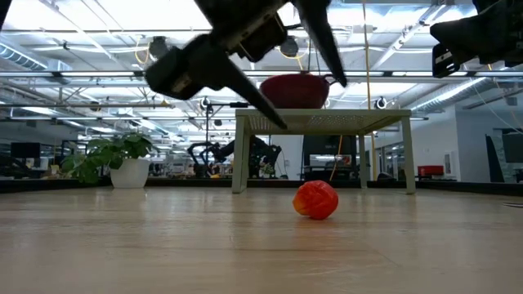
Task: Pick & Place Fruit
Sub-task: Put the peach into the strainer bowl on the shelf
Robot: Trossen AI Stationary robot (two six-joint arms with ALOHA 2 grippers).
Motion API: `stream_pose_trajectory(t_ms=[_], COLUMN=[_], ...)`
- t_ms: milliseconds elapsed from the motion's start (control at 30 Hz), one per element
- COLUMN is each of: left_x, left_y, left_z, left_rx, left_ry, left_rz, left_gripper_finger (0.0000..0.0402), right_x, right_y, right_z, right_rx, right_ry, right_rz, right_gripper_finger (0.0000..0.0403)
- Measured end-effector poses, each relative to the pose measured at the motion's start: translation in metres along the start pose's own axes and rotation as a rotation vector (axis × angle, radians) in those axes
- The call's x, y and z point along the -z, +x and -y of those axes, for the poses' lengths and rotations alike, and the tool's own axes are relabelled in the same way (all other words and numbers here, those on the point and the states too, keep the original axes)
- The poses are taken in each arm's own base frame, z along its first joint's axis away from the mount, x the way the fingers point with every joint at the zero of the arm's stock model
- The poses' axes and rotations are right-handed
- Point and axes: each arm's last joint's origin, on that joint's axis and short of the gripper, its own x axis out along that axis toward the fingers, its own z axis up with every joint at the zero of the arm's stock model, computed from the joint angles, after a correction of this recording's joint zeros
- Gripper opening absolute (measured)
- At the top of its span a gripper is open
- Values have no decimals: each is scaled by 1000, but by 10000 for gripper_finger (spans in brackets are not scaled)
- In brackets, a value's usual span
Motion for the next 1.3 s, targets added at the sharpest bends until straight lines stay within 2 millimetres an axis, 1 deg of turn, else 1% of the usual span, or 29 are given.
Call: stream_pose_trajectory(t_ms=[200, 400, 667, 1033, 1300], left_x=[-8, -13, -12, -12, -17], left_y=[17, 21, 36, 36, 36], left_z=[-7, -12, -15, -15, -16], left_rx=[-49, -89, -84, -92, -94], left_ry=[2, -4, -36, -50, -54], left_rz=[12, 10, -36, -26, -17], left_gripper_finger=[250, 250, 250, 250, 250], right_x=[0, 0, 0, 0, 0], right_y=[0, 0, 0, 0, 0], right_z=[0, 0, 0, 0, 0], right_rx=[0, 0, 0, -1, 0], right_ry=[0, 0, 0, 0, 0], right_rz=[-1, 1, 0, 0, 0], right_gripper_finger=[0, 0, 0, 0, 0])
